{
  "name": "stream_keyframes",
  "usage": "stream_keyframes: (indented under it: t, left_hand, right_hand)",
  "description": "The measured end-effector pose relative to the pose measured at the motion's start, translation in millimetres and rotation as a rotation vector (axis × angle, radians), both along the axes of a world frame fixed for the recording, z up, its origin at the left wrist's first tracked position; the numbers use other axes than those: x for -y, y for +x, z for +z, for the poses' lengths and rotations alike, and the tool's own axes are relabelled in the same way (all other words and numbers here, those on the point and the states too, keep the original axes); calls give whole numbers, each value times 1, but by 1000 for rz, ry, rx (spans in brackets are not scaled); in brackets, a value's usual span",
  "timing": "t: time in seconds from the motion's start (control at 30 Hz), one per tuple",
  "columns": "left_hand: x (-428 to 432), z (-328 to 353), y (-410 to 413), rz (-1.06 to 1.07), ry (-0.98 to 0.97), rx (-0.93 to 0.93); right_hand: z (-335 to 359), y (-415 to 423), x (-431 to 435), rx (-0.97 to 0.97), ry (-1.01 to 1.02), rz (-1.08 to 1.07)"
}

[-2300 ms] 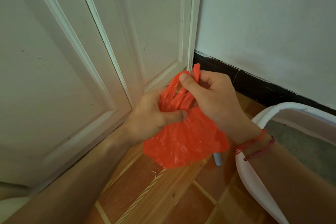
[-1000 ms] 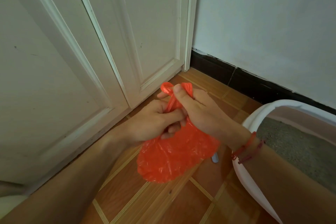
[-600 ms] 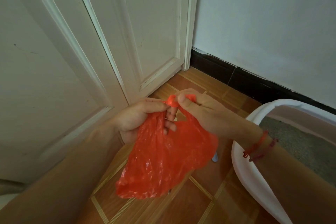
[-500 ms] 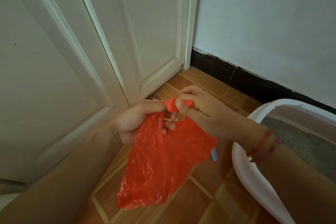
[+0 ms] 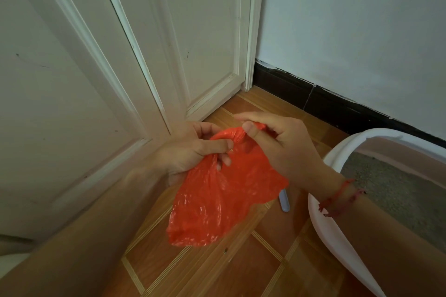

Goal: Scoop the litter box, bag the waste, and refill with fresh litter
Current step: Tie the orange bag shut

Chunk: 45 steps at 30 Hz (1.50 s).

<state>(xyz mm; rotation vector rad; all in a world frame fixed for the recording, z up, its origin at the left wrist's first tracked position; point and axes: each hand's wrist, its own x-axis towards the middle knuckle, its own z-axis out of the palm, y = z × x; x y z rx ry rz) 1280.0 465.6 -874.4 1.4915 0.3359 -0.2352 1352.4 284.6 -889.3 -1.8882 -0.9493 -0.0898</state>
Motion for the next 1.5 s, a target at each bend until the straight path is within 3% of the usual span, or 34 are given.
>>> stream_keyframes:
  t: [0.17, 0.37, 0.47, 0.53, 0.8, 0.9, 1.0, 1.13, 1.33, 1.5]
  left_hand:
    - [4, 1, 1, 20, 3, 33]
    - [-4, -1, 1, -18, -264, -14]
    - [-11, -5, 2, 26, -420, -33]
    - [-12, -6, 1, 18, -412, -34]
    - [1, -8, 0, 169, -22, 225]
    - [3, -9, 3, 244, 217, 286]
    - [1, -11, 5, 273, 477, 300]
    - [-3, -12, 5, 328, 660, 312]
    - [-29, -16, 3, 341, 840, 308]
    - [-58, -27, -5, 357, 930, 200]
  right_hand:
    - [-8, 5, 1, 143, -110, 46]
    - [-15, 10, 1, 440, -100, -7]
    - [-19, 10, 1, 469, -74, -36]
    - [-21, 10, 0, 446, -56, -37]
    - [-18, 7, -5, 315, -13, -64]
    - [-15, 6, -6, 245, -38, -101]
    - [-17, 9, -4, 283, -81, -151]
    - [-20, 15, 5, 258, -45, -194]
    - [-26, 28, 22, 114, -75, -268]
    - [-40, 40, 41, -73, -160, -368]
